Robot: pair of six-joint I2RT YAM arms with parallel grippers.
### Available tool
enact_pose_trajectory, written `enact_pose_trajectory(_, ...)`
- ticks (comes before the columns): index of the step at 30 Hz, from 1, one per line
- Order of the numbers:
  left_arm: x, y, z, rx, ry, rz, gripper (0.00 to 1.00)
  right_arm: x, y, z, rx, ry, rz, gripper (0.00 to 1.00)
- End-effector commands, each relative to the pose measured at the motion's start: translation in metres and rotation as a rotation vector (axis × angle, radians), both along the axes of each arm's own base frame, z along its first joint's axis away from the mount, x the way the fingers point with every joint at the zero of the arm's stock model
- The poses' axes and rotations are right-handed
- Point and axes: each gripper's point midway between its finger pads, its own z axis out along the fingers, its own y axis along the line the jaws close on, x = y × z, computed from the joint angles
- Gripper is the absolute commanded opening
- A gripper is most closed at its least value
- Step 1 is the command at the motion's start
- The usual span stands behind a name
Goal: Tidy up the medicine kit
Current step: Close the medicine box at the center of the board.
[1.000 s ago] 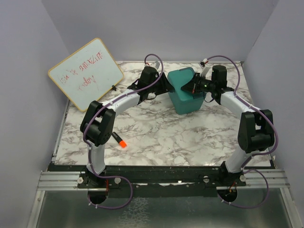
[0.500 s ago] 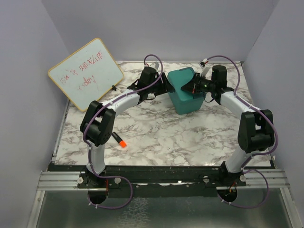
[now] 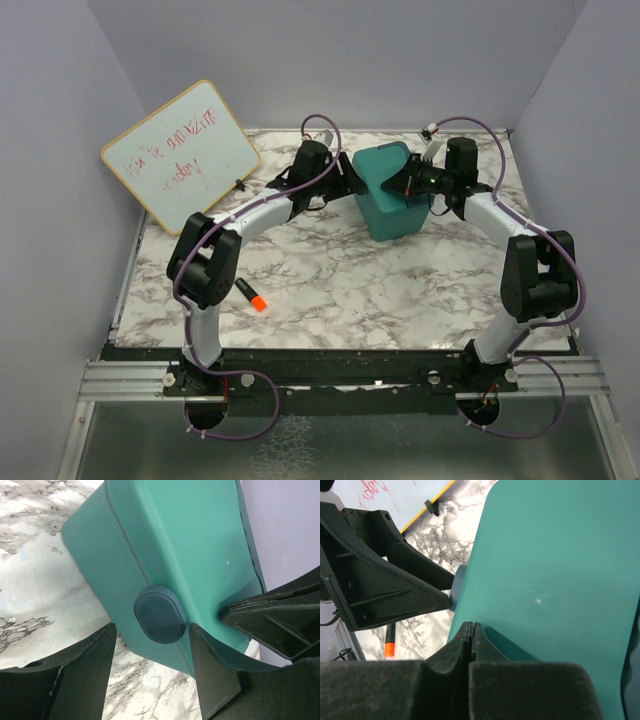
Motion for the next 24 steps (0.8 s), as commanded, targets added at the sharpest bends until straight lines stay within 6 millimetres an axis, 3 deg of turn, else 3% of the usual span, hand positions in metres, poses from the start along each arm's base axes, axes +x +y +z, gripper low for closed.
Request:
enact_pose_trajectory(1,0.003,0.007,0.030,-0.041,-0.049,0.026,0.61,-0.029,-0.006,-0.059,-0.063,0.203,-0.001,0.00)
enact_pose_trajectory(12,0.011,0.013,0.031,-0.062,-0.046,0.030,0.57,-0.029,-0.006,-0.058,-0.063,0.200,-0.001,0.00)
enact_pose_trajectory(24,0.019,0.002,0.027,-0.080,-0.033,0.007,0.51,-0.028,-0.006,-0.058,-0.064,0.200,-0.001,0.00)
